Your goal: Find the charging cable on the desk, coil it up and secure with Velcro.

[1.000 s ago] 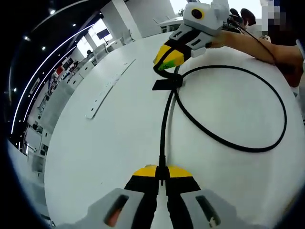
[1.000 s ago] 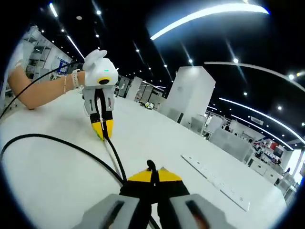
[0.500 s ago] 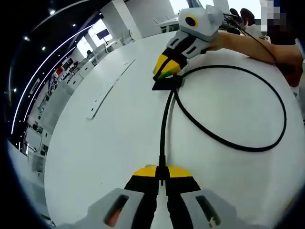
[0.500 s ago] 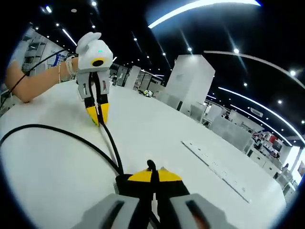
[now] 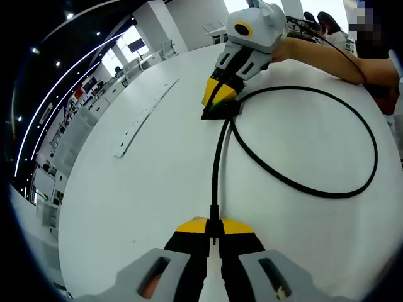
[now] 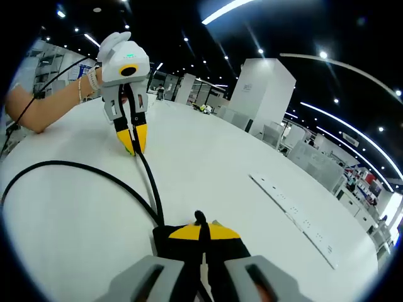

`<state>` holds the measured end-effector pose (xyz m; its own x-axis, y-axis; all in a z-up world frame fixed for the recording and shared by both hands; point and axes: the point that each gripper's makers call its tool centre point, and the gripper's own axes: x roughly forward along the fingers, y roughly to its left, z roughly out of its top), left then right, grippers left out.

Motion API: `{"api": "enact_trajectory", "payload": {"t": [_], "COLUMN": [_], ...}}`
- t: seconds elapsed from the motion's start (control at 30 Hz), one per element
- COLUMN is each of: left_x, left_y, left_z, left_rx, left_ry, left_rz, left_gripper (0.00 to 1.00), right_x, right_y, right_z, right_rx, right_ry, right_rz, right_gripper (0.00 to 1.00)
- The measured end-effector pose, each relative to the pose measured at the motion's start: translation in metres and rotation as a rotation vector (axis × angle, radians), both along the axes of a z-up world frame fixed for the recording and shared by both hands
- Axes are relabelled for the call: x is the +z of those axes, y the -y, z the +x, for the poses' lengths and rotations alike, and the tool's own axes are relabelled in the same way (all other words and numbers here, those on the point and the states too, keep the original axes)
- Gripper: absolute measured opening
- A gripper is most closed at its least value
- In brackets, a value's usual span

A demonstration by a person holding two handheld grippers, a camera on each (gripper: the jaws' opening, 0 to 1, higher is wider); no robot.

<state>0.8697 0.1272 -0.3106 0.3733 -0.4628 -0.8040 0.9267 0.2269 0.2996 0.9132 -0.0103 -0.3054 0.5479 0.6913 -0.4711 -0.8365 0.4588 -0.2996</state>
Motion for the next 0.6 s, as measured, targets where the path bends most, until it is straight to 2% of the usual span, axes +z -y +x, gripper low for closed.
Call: {"api": "enact_trajectory", "payload": {"t": [0.07, 0.1, 0.17, 0.23, 0.3, 0.33, 0.37, 0.47, 0.53, 0.6], "left_x": [0.000, 0.000, 0.000, 0.000, 0.000, 0.001, 0.001, 0.000, 0.000, 0.000], "left_y": [0.000, 0.000, 0.000, 0.000, -0.001, -0.001, -0.001, 0.000, 0.000, -0.001], "left_z": [0.000, 0.000, 0.000, 0.000, 0.001, 0.001, 0.001, 0.000, 0.000, 0.000], "left_rx": [0.001, 0.001, 0.000, 0.000, 0.000, 0.000, 0.000, 0.002, 0.002, 0.003], "left_ry": [0.000, -0.001, 0.000, -0.001, -0.001, -0.001, -0.001, -0.002, -0.003, -0.004], "left_rz": [-0.001, -0.001, -0.003, -0.004, -0.005, -0.006, -0.007, -0.008, -0.008, -0.010], "left_gripper": [0.06, 0.06, 0.06, 0.06, 0.06, 0.06, 0.06, 0.06, 0.06, 0.06], "right_x": [-0.002, -0.002, -0.002, -0.004, -0.004, -0.005, -0.005, -0.006, -0.005, -0.003], "right_y": [0.000, 0.000, 0.000, 0.002, 0.003, 0.004, 0.004, 0.007, 0.007, 0.010], "right_z": [0.001, 0.004, 0.003, 0.002, 0.004, 0.004, 0.004, 0.006, 0.006, 0.010], "right_rx": [-0.006, -0.002, -0.001, -0.048, -0.064, -0.101, -0.112, -0.119, -0.116, -0.124], "right_ry": [-0.045, -0.047, -0.087, -0.170, -0.192, -0.232, -0.243, -0.260, -0.231, -0.192], "right_rz": [-0.016, -0.035, -0.028, 0.016, 0.038, 0.080, 0.096, 0.123, 0.099, 0.075], "right_gripper": [0.03, 0.03, 0.03, 0.03, 0.03, 0.03, 0.03, 0.04, 0.04, 0.09]}}
